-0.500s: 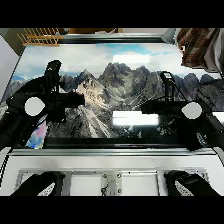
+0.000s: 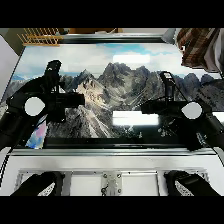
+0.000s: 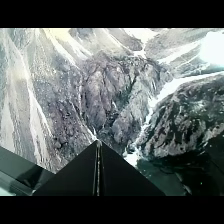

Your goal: Fold the clothes and pants, and hang the long-sleeved shirts on hangers.

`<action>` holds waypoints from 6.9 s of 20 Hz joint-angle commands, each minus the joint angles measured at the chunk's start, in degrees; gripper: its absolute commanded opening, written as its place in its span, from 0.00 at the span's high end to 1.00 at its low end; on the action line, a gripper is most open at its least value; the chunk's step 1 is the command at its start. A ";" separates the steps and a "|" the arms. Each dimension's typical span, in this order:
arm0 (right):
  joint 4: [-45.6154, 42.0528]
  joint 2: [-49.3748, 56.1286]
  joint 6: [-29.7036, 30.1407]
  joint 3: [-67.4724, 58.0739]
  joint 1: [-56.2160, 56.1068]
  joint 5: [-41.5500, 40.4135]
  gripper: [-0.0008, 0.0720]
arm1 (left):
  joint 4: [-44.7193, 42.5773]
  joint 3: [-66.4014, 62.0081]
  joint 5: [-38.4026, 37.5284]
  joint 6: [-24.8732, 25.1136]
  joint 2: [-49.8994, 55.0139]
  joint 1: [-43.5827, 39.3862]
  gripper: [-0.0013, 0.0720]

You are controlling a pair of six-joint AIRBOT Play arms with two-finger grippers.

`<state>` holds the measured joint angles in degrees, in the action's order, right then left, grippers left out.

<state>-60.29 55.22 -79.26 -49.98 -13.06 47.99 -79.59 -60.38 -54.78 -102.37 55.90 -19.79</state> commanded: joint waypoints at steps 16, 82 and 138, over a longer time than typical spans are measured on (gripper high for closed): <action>0.02 0.04 -0.02 -0.04 -0.04 0.02 0.94 | -17.86 -10.56 8.76 4.02 32.15 41.22 0.00; 5.55 16.20 -1.42 5.64 -16.74 -2.86 0.26 | 13.73 18.25 8.94 14.03 20.13 26.62 0.06; -4.72 14.21 -23.93 -17.44 10.73 -35.12 0.18 | -0.28 -47.63 3.76 3.39 36.92 14.25 0.10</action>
<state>-58.61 73.28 -103.48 -67.31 -5.65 8.64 -79.96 -112.05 -41.04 -96.77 95.81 -9.28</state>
